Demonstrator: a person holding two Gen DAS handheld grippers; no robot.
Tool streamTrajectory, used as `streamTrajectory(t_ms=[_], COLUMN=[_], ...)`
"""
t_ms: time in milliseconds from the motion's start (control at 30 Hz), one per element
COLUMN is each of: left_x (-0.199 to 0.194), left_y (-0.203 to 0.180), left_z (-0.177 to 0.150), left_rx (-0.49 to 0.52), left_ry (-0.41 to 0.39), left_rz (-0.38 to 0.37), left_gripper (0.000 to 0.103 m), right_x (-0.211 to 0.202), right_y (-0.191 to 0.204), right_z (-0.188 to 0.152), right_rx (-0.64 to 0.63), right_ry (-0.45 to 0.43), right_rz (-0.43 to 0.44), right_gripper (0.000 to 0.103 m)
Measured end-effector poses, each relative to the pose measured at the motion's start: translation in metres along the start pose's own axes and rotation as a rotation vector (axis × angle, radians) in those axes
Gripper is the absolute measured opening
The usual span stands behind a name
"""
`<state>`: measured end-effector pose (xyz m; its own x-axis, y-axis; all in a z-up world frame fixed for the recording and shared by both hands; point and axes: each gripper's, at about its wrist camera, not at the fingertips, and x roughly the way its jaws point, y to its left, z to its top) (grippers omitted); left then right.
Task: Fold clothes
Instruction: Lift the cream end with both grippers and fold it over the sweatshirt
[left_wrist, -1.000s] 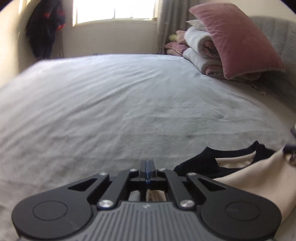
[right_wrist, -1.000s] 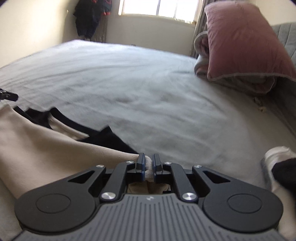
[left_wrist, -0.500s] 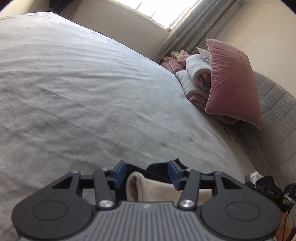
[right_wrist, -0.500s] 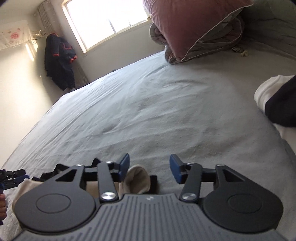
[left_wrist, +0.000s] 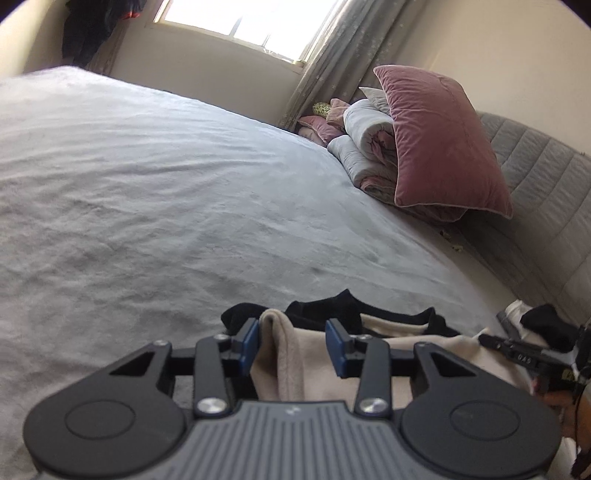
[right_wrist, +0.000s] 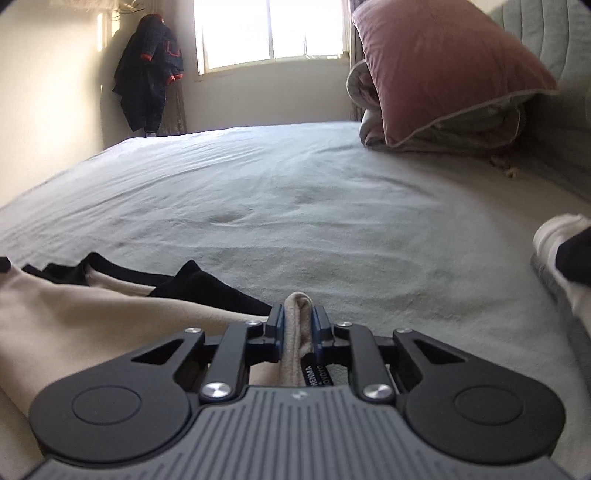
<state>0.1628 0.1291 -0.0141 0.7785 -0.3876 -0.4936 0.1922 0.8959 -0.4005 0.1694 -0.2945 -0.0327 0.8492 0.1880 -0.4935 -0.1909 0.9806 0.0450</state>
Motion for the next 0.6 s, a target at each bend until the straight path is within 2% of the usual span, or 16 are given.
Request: streamTrajectory(t_ms=[33, 67, 100, 367, 467, 600], left_x=[0.000, -0.002, -0.003, -0.020, -0.002, 0.035], left_y=[-0.001, -0.001, -0.002, -0.020, -0.028, -0.033], left_z=[-0.001, -0.003, -0.003, 0.015, 0.025, 0.031], left_rx=[0.010, 0.017, 0.017, 0.048, 0.096, 0.156], left_ry=[-0.003, -0.012, -0.024, -0.192, -0.204, -0.177], left_rz=[0.009, 0.022, 0.032, 0.087, 0.151, 0.239], left_gripper=[0.034, 0.015, 0.008, 0.007, 0.007, 0.007], right_x=[-0.001, -0.003, -0.005, -0.025, -0.014, 0.012], right_y=[0.000, 0.000, 0.000, 0.007, 0.006, 0.004], right_z=[0.000, 0.000, 0.000, 0.012, 0.017, 0.015], right_rx=[-0.006, -0.005, -0.003, -0.018, -0.022, -0.029], right_ry=[-0.009, -0.019, -0.029, -0.164, -0.160, -0.109], right_rz=[-0.008, -0.015, -0.021, -0.084, -0.121, -0.164], right_gripper=[0.015, 0.014, 0.014, 0.012, 0.012, 0.012])
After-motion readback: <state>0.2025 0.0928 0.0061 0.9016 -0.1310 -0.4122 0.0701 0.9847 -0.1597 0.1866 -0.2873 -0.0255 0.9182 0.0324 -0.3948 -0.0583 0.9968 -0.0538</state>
